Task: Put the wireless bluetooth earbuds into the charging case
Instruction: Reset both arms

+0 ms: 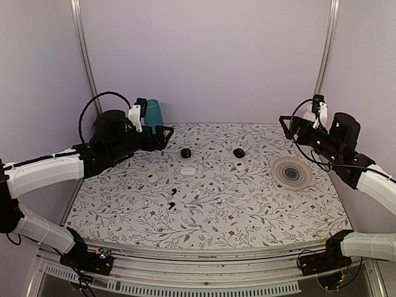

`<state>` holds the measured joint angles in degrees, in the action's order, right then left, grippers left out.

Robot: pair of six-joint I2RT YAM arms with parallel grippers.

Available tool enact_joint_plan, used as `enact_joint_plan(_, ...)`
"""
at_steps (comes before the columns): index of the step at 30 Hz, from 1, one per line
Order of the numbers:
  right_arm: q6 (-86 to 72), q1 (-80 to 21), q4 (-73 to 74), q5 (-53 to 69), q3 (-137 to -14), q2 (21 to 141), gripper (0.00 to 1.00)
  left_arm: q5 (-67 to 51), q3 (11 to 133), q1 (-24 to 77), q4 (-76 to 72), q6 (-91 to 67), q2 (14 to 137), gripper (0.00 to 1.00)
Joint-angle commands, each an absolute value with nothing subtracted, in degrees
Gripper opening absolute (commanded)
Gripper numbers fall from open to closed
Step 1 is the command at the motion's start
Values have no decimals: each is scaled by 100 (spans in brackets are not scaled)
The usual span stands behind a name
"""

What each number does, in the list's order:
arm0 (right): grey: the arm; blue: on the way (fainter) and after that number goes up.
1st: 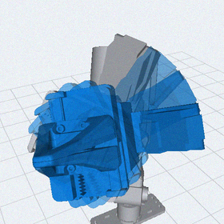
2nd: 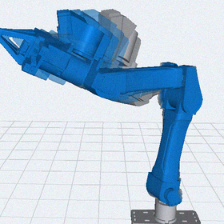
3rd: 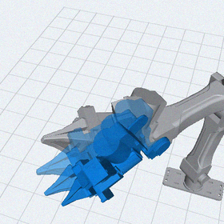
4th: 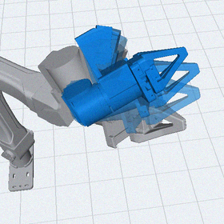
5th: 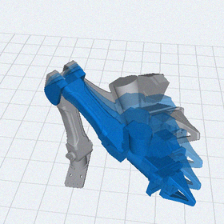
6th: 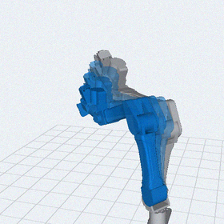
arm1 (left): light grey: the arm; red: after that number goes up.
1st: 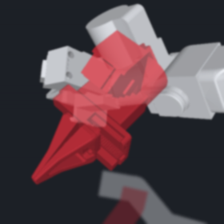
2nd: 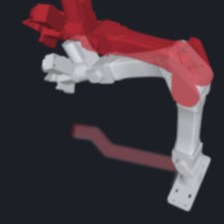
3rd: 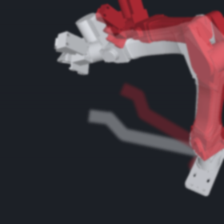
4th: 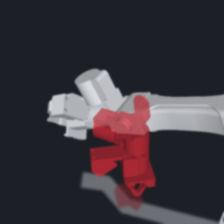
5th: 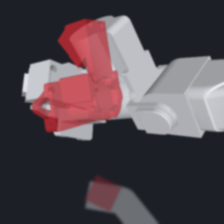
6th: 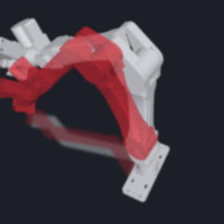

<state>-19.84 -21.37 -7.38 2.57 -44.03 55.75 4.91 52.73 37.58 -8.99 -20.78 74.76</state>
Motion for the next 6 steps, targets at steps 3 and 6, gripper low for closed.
enact_joint_plan(3,-2095,-2153,-700,-123,-4320,5467,99,672,5001,3682,-1230,-2079,7183,96)
enact_joint_plan(6,-2189,-2153,-634,-164,-4397,5525,99,643,4958,3681,-1282,-2068,7155,96)
